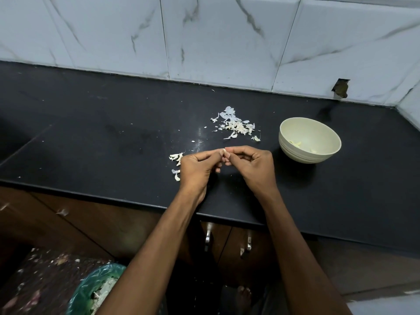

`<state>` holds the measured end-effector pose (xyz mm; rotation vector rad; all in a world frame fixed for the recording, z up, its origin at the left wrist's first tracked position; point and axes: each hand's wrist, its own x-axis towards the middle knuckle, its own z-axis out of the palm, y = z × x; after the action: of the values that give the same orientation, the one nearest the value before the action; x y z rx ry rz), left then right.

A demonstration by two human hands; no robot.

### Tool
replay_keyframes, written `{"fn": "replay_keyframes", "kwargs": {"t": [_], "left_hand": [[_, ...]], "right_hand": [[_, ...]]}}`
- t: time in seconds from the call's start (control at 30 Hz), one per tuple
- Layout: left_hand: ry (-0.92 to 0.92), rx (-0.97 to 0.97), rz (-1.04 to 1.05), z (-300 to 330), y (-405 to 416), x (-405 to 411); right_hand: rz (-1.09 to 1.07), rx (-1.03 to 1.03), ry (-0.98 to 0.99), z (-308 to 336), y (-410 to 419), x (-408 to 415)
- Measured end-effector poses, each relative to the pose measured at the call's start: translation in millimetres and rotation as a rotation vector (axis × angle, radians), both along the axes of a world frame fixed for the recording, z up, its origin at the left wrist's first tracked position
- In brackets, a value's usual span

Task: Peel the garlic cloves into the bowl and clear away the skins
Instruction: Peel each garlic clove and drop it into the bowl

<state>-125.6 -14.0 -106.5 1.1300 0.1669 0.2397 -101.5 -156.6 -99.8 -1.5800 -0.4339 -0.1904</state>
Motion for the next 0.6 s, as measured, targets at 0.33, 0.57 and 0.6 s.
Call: {"fn": "replay_keyframes", "kwargs": {"t": [0.33,0.57,0.6], "left_hand": [[0.018,-0.010,0.001,0.7,-0.3,-0.3],[0.009,-0.011,-0.035,4.1,-1.3,-4.1],[0.006,0.000,-0.024,4.2,-1.8,-3.8]], "right_hand": [[0.044,0.096,0.082,0.2,-0.1,4.2],[-0.003,0.058,0.056,-2.1,-0.4,4.6],[-0.008,0.050,0.051,-2.4,0.3,4.1]]}}
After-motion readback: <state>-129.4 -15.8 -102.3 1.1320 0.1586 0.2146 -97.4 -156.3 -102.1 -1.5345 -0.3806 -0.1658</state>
